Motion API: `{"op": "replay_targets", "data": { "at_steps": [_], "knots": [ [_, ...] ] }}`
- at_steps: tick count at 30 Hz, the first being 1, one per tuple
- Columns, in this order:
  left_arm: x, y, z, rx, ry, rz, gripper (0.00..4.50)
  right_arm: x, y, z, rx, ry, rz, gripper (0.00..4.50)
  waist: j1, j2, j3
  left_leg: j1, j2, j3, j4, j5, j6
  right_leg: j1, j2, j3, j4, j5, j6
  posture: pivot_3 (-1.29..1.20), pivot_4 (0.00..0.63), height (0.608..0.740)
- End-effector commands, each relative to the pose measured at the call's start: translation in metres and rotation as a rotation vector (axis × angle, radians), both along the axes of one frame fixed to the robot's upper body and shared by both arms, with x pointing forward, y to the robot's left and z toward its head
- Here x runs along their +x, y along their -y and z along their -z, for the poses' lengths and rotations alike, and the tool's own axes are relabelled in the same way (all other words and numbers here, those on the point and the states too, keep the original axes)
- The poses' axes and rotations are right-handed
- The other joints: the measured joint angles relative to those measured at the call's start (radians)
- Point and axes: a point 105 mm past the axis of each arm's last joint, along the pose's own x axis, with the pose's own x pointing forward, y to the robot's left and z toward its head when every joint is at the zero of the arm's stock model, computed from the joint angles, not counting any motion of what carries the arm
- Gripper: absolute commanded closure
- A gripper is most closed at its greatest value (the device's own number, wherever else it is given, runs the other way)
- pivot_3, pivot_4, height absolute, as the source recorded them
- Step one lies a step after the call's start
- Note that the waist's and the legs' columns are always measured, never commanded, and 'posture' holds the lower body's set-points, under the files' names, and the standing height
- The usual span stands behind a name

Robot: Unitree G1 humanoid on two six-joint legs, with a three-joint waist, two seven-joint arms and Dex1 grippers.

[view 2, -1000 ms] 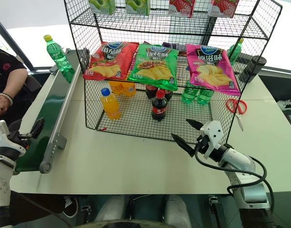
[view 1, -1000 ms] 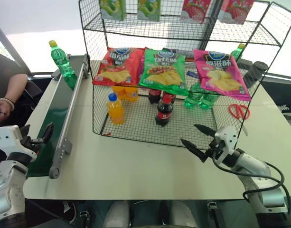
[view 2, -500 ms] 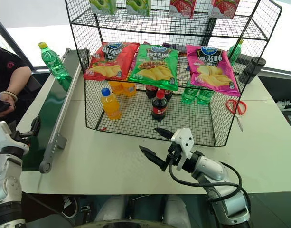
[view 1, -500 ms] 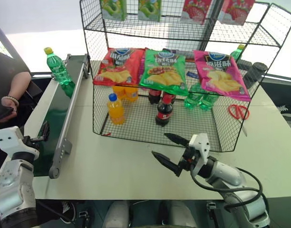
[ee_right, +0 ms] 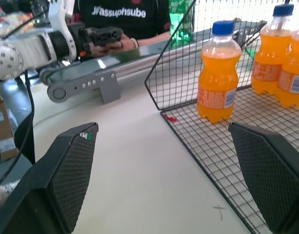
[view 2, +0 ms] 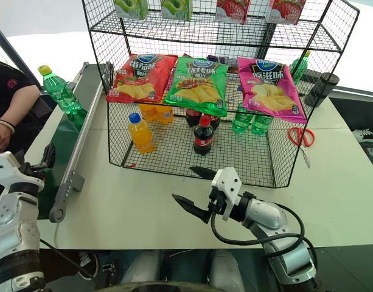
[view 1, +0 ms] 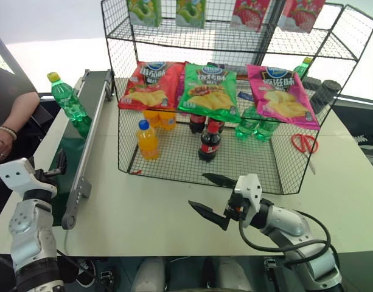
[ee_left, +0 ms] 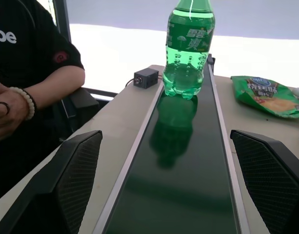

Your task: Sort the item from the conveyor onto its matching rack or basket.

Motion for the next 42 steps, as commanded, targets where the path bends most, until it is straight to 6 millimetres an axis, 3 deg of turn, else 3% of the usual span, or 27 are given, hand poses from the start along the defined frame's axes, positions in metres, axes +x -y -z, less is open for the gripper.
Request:
{"op": "replay_targets", "data": {
  "at_steps": [1, 31, 42],
  "knots": [
    [0.0016, -0.0021, -0.0115, 0.034, 0.04, -0.005, 0.0, -0.0025, -0.0058, -0.0027, 0.018, 0.034, -0.04, 0.05, 0.0, 0.0, 0.0, 0.0, 0.0, 0.0, 0.0, 0.0, 0.0, 0.0, 0.0, 0.0, 0.0, 0.0, 0.0, 0.0, 0.15, 0.724],
    [0.0005, -0.0092, -0.0101, 0.073, 0.045, -0.031, 0.0, -0.0101, -0.0118, 0.0051, 0.051, 0.026, -0.104, 0.05, 0.0, 0.0, 0.0, 0.0, 0.0, 0.0, 0.0, 0.0, 0.0, 0.0, 0.0, 0.0, 0.0, 0.0, 0.0, 0.0, 0.15, 0.724],
    [0.0055, -0.0049, -0.0092, 0.086, 0.043, 0.004, 0.0, -0.0093, -0.0148, -0.0037, 0.059, 0.036, -0.125, 0.05, 0.0, 0.0, 0.0, 0.0, 0.0, 0.0, 0.0, 0.0, 0.0, 0.0, 0.0, 0.0, 0.0, 0.0, 0.0, 0.0, 0.15, 0.724]
  ]
}}
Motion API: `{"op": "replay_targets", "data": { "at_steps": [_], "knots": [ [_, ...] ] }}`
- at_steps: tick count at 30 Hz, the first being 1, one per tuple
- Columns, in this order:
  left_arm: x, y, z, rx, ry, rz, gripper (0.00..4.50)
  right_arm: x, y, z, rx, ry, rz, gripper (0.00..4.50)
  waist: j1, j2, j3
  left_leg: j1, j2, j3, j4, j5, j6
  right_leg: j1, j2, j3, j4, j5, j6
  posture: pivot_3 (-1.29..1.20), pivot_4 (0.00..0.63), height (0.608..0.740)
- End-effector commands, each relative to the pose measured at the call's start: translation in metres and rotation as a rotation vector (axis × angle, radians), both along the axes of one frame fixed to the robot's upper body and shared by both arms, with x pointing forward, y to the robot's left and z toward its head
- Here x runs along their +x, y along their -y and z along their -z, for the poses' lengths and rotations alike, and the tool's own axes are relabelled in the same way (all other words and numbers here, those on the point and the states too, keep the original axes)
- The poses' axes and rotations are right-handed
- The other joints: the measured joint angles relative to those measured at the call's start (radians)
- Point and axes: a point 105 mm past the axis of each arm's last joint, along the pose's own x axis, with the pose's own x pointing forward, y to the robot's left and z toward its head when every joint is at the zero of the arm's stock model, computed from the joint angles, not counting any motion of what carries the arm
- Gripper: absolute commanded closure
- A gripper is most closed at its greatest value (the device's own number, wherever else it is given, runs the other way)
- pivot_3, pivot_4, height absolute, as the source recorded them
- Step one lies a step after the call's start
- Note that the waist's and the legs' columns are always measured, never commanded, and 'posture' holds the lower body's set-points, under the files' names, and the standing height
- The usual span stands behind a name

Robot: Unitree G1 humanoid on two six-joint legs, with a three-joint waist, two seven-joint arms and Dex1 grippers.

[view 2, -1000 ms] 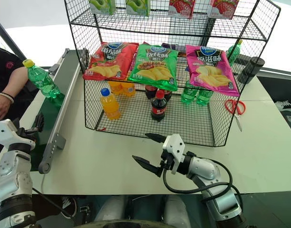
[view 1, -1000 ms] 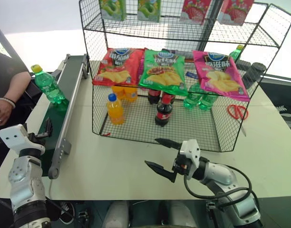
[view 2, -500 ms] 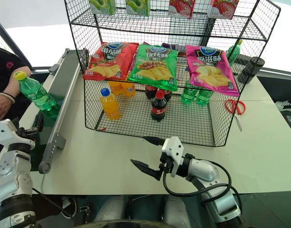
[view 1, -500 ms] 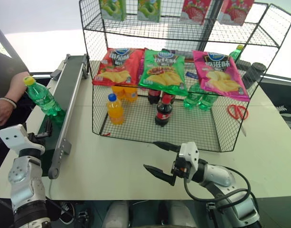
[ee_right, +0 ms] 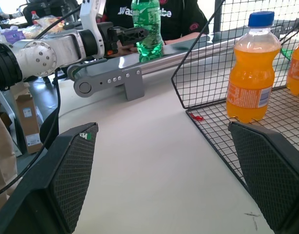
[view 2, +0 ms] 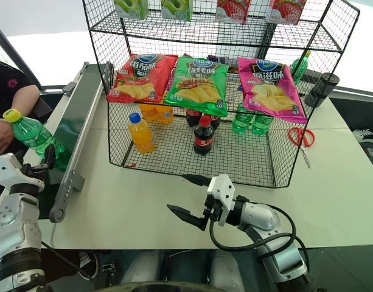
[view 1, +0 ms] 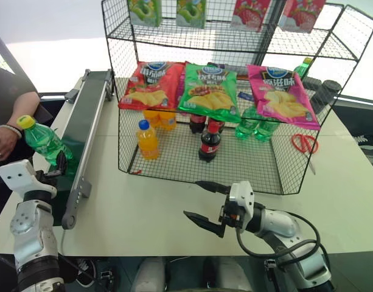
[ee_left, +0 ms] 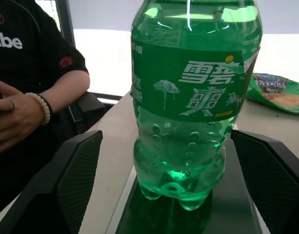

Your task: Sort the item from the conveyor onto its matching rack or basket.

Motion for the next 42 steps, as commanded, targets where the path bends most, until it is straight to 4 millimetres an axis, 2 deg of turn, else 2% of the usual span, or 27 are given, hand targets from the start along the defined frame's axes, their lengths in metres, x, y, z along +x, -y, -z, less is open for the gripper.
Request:
{"op": "replay_targets", "data": {
  "at_steps": [1, 6, 9, 11, 16, 19, 23, 27, 33, 36, 42],
  "knots": [
    [0.003, 0.0, -0.015, 0.049, 0.043, 0.012, 0.0, -0.003, -0.005, -0.015, 0.038, 0.037, -0.027, 0.05, 0.0, 0.0, 0.0, 0.0, 0.0, 0.0, 0.0, 0.0, 0.0, 0.0, 0.0, 0.0, 0.0, 0.0, 0.0, 0.0, 0.15, 0.724],
    [0.004, 0.001, -0.013, 0.059, 0.034, 0.012, 0.0, -0.004, -0.005, -0.016, 0.04, 0.032, -0.033, 0.05, 0.0, 0.0, 0.0, 0.0, 0.0, 0.0, 0.0, 0.0, 0.0, 0.0, 0.0, 0.0, 0.0, 0.0, 0.0, 0.0, 0.15, 0.724],
    [0.003, 0.001, -0.012, 0.058, 0.036, 0.011, 0.87, -0.004, -0.005, -0.017, 0.04, 0.031, -0.034, 0.0, 0.0, 0.0, 0.0, 0.0, 0.0, 0.0, 0.0, 0.0, 0.0, 0.0, 0.0, 0.0, 0.0, 0.0, 0.0, 0.0, 0.15, 0.724],
    [0.003, 0.002, -0.012, 0.059, 0.036, 0.011, 1.68, -0.005, -0.004, -0.017, 0.04, 0.03, -0.035, 0.0, 0.002, 0.0, 0.0, 0.0, 0.0, 0.0, 0.0, 0.0, 0.0, 0.0, 0.0, 0.0, 0.0, 0.0, 0.0, 0.0, 0.15, 0.724],
    [0.003, 0.005, -0.021, 0.063, 0.067, 0.033, 1.73, -0.006, -0.004, -0.017, 0.04, 0.026, -0.035, 0.0, 0.002, 0.0, 0.0, 0.0, 0.0, 0.0, 0.0, 0.0, 0.0, 0.0, 0.0, 0.0, 0.0, 0.0, 0.0, 0.0, 0.15, 0.724],
    [0.006, 0.017, -0.042, 0.086, 0.12, 0.114, 1.73, -0.006, -0.003, -0.018, 0.04, 0.025, -0.033, 0.0, 0.001, -0.002, 0.001, 0.0, 0.0, -0.001, 0.0, 0.0, 0.0, 0.0, 0.0, 0.0, 0.0, 0.0, 0.0, 0.0, 0.15, 0.724],
    [0.005, 0.063, -0.07, 0.142, 0.148, 0.394, 1.73, -0.001, 0.006, -0.02, 0.027, 0.045, 0.01, 0.0, 0.0, -0.006, 0.001, -0.001, 0.0, -0.002, 0.0, 0.0, 0.0, 0.0, -0.001, -0.001, -0.001, 0.0, 0.0, 0.0, 0.15, 0.724],
    [-0.004, 0.106, -0.074, 0.173, 0.088, 0.644, 1.73, 0.006, 0.015, -0.024, 0.024, 0.06, 0.046, 0.0, -0.001, -0.003, 0.003, -0.001, 0.0, -0.001, 0.0, 0.0, -0.001, 0.0, -0.002, -0.001, -0.002, 0.0, 0.0, 0.0, 0.15, 0.724],
    [-0.02, 0.183, -0.05, 0.215, -0.048, 1.083, 1.73, 0.011, 0.016, -0.043, 0.07, 0.073, 0.047, 0.0, -0.009, 0.004, 0.006, -0.001, 0.0, -0.001, -0.001, 0.0, -0.001, 0.0, -0.001, 0.0, -0.001, 0.0, 0.0, 0.0, 0.15, 0.724],
    [-0.019, 0.222, -0.04, 0.214, -0.052, 1.247, 1.73, 0.012, 0.014, -0.051, 0.074, 0.07, 0.042, 0.0, -0.001, 0.005, 0.007, -0.001, -0.001, -0.001, 0.0, 0.0, 0.0, 0.0, -0.001, 0.0, -0.001, 0.0, 0.0, 0.0, 0.15, 0.724],
    [-0.017, 0.284, -0.024, 0.274, -0.029, 1.521, 1.73, 0.013, 0.005, -0.058, 0.079, 0.056, 0.017, 0.0, 0.0, 0.005, 0.007, -0.001, -0.001, -0.001, 0.001, 0.0, 0.0, 0.001, 0.0, 0.0, -0.001, 0.0, 0.0, 0.0, 0.15, 0.724]
  ]
}}
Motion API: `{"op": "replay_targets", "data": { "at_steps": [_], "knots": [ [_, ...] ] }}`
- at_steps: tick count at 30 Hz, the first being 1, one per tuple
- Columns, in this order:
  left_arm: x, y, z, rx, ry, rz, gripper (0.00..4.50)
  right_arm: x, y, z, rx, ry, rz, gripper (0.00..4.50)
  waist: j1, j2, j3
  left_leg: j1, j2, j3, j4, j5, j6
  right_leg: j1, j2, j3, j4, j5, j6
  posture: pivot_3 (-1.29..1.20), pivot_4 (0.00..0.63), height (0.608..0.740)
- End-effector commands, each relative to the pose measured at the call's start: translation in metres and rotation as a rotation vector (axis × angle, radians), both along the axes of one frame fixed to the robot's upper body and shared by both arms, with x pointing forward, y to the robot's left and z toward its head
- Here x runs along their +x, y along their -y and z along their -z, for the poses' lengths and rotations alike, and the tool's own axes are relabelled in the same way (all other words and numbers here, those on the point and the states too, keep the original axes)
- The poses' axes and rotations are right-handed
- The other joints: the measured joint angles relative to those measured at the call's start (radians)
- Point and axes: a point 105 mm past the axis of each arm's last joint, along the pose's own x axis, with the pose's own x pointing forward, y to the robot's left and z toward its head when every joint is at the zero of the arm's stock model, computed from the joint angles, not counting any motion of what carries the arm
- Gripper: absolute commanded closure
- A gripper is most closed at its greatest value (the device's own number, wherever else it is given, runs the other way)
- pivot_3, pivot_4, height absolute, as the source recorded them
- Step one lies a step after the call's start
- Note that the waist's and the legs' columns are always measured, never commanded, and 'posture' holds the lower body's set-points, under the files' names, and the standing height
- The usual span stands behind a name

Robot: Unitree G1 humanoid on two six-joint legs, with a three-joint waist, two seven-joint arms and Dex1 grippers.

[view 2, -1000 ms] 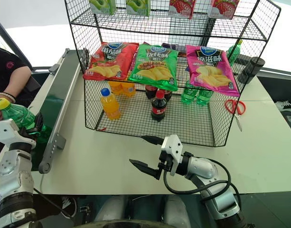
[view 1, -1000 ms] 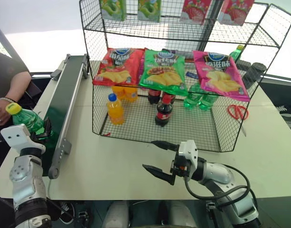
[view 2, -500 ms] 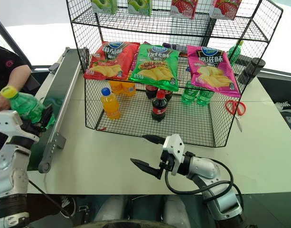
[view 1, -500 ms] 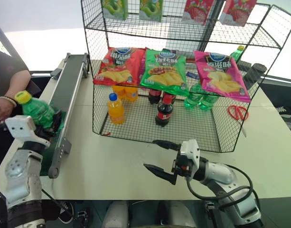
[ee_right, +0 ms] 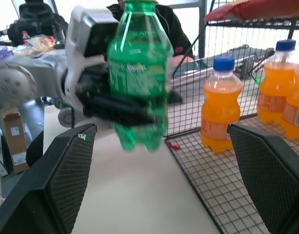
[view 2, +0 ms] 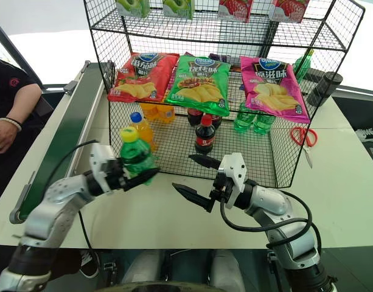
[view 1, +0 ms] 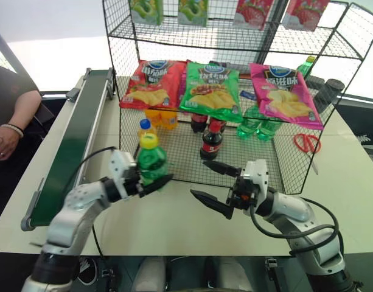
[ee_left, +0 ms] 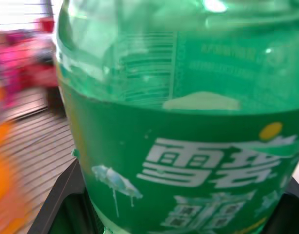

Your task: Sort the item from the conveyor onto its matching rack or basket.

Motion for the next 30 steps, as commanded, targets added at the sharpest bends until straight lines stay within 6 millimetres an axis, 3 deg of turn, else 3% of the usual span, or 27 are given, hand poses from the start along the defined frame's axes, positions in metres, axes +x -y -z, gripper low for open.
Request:
{"op": "replay_targets", "data": {
  "at_steps": [1, 9, 17, 22, 25, 30],
  "knots": [
    [0.0, 0.032, -0.005, 0.006, 0.078, 0.155, 1.73, -0.004, -0.009, -0.017, 0.022, 0.034, -0.031, 0.0, -0.001, 0.001, 0.0, 0.0, 0.0, 0.0, 0.0, 0.0, 0.0, 0.0, 0.002, 0.0, 0.0, 0.0, 0.0, 0.0, 0.15, 0.724],
    [-0.001, 0.069, -0.007, 0.005, 0.13, 0.346, 1.73, -0.002, -0.014, -0.021, 0.014, 0.012, 0.0, 0.0, -0.001, 0.001, 0.0, 0.0, 0.0, 0.0, 0.0, 0.0, 0.0, -0.001, 0.003, 0.0, 0.001, 0.0, 0.0, 0.0, 0.15, 0.724],
    [0.001, 0.073, -0.014, 0.003, 0.164, 0.372, 1.73, -0.004, -0.014, -0.019, 0.024, -0.031, 0.013, 0.0, -0.001, 0.001, 0.0, 0.0, 0.001, 0.0, 0.001, 0.0, 0.0, -0.001, 0.003, 0.0, 0.001, 0.0, 0.0, 0.0, 0.15, 0.724],
    [0.0, 0.073, -0.015, -0.008, 0.15, 0.374, 1.73, -0.003, -0.014, -0.018, 0.028, -0.043, 0.009, 1.46, -0.001, 0.001, 0.0, 0.0, 0.001, 0.0, 0.001, 0.0, 0.001, 0.0, 0.003, 0.0, 0.001, 0.0, 0.0, 0.0, 0.15, 0.724],
    [0.0, 0.073, -0.017, -0.026, 0.12, 0.374, 0.25, -0.001, -0.013, -0.019, 0.022, -0.035, 0.016, 1.46, 0.0, 0.001, 0.0, 0.0, 0.0, 0.0, 0.001, 0.0, 0.001, 0.0, 0.003, 0.0, 0.001, 0.0, 0.0, 0.0, 0.15, 0.724],
    [0.006, 0.069, -0.016, -0.009, 0.135, 0.321, 0.11, 0.002, -0.011, -0.02, 0.026, -0.024, 0.037, 1.46, 0.0, 0.001, 0.0, -0.001, 0.0, 0.0, 0.001, 0.0, 0.001, 0.0, 0.003, 0.0, 0.001, 0.0, 0.0, 0.0, 0.15, 0.724]
  ]
}}
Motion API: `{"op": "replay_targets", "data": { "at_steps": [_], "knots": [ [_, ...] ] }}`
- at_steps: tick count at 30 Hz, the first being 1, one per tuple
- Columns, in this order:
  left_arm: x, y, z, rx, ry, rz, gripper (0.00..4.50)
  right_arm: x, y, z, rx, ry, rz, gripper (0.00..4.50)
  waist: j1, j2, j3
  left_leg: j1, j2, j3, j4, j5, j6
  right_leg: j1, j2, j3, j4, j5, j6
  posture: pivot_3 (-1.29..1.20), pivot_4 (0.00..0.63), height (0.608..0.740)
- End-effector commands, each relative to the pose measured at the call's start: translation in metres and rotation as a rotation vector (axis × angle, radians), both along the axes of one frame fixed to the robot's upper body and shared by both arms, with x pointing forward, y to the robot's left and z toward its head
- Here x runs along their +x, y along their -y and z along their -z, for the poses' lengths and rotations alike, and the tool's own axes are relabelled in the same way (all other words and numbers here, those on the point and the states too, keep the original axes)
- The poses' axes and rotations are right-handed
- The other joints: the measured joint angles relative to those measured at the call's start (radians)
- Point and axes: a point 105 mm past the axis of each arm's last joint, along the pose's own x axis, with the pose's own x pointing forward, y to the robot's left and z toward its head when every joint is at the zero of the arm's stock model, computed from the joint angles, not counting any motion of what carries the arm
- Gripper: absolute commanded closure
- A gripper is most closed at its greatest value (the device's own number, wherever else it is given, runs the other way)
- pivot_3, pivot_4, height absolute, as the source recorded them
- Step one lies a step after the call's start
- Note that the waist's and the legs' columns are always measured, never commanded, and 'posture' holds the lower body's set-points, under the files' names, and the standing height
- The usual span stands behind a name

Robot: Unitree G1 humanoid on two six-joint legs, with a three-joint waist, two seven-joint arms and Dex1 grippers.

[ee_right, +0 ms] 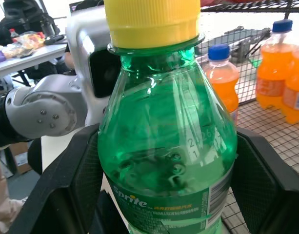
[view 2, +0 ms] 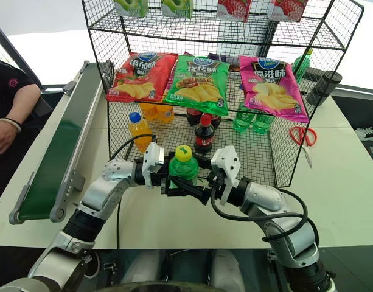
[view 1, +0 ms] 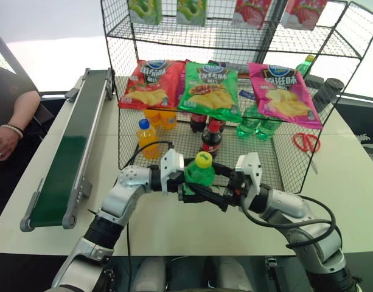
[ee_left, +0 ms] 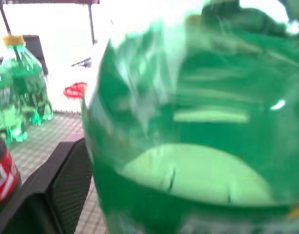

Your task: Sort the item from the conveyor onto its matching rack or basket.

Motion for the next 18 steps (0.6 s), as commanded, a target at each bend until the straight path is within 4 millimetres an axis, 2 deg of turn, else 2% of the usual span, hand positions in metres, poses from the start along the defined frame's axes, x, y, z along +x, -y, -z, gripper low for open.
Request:
{"op": "replay_targets", "data": {
  "at_steps": [1, 5, 7, 11, 16, 18],
  "knots": [
    [0.006, -0.007, -0.009, -0.004, 0.043, -0.053, 0.11, -0.002, -0.001, -0.015, 0.041, 0.062, -0.008, 1.46, 0.0, 0.0, 0.0, 0.0, 0.0, 0.0, 0.0, 0.0, 0.0, 0.0, 0.0, 0.0, 0.0, 0.0, 0.0, 0.0, 0.15, 0.724],
    [0.007, -0.021, 0.006, 0.052, 0.011, -0.095, 0.11, 0.008, 0.013, -0.019, 0.033, 0.093, 0.077, 1.46, -0.003, 0.0, 0.0, 0.0, 0.0, 0.0, 0.0, 0.0, 0.0, 0.0, 0.0, 0.0, 0.0, 0.0, 0.0, 0.0, 0.15, 0.724],
    [0.004, -0.031, 0.013, 0.068, -0.015, -0.118, 0.11, 0.019, 0.029, -0.022, 0.025, 0.126, 0.171, 1.46, -0.002, 0.0, 0.0, 0.0, 0.0, 0.0, 0.0, 0.0, 0.0, 0.0, 0.0, 0.0, 0.0, 0.0, 0.0, 0.0, 0.15, 0.724],
    [-0.001, -0.041, 0.019, 0.082, -0.005, -0.158, 0.11, 0.037, 0.07, -0.022, -0.028, 0.173, 0.379, 1.46, 0.004, 0.001, 0.0, 0.0, 0.0, 0.0, 0.0, 0.0, 0.0, 0.0, 0.0, 0.0, 0.0, 0.0, 0.0, 0.0, 0.15, 0.724],
    [0.0, -0.042, 0.01, 0.036, 0.033, -0.208, 0.11, 0.049, 0.13, -0.006, -0.066, 0.198, 0.692, 1.46, 0.002, 0.001, 0.0, -0.001, -0.001, 0.0, 0.0, 0.0, 0.0, 0.0, -0.001, 0.0, -0.001, 0.0, 0.0, 0.0, 0.15, 0.724],
    [-0.002, -0.041, 0.008, 0.027, 0.039, -0.211, 0.11, 0.051, 0.145, -0.002, -0.042, 0.198, 0.779, 1.46, 0.0, 0.002, 0.001, 0.0, 0.0, 0.0, -0.001, 0.0, 0.0, 0.0, -0.001, 0.0, 0.0, 0.0, 0.0, 0.0, 0.15, 0.724]
  ]
}}
